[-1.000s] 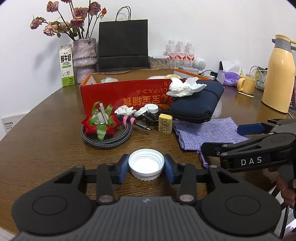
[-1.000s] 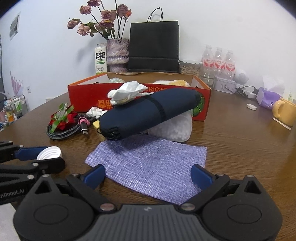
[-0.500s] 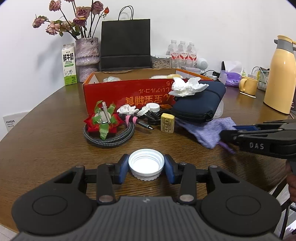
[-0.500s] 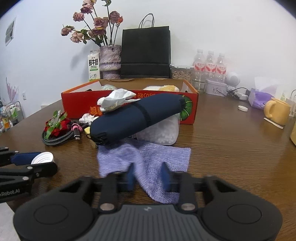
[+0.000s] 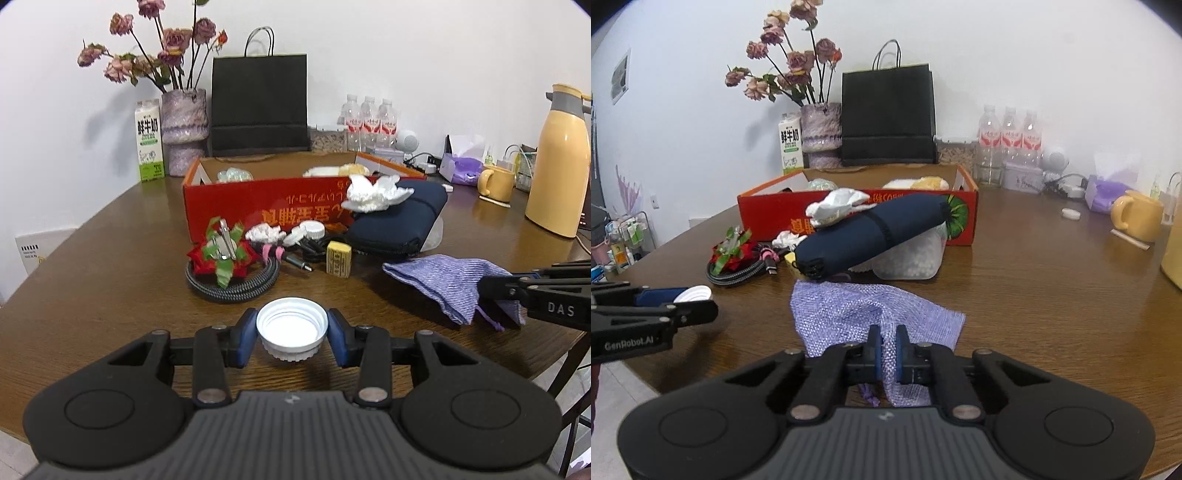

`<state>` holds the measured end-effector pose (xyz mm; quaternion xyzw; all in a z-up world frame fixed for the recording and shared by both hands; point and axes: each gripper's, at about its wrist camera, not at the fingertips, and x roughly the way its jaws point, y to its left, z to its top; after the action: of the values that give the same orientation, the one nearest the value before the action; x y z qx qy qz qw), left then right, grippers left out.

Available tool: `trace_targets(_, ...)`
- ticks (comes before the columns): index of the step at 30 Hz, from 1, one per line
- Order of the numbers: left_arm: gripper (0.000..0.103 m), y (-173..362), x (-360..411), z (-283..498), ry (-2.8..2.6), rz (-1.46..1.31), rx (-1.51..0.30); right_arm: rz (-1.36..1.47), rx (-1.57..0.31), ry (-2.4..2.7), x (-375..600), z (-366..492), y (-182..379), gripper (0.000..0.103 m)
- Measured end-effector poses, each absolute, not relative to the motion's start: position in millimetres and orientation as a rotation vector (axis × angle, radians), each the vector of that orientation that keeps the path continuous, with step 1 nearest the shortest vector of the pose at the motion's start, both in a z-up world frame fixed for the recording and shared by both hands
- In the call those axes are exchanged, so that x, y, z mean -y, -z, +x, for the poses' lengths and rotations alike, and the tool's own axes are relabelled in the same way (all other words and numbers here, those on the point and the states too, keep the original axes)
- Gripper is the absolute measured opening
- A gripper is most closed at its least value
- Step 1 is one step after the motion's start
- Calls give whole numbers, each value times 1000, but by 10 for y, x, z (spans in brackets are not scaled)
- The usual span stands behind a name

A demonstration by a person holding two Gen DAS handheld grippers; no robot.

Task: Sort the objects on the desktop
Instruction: 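Grasp the purple cloth with the right tool while the left tool holds the cap, then lower the cap and purple cloth into the box and release both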

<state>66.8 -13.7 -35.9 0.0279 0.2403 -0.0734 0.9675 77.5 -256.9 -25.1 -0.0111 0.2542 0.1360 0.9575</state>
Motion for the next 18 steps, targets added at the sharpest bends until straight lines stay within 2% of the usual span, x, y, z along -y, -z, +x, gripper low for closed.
trace_targets(11,41,-76,39,495,141,43,-375,-90,-368,-227,2711,463,-177,6)
trace_targets(18,41,-433,34,632,141,35,-276,-86,-276,-222,2752,564,-483,6)
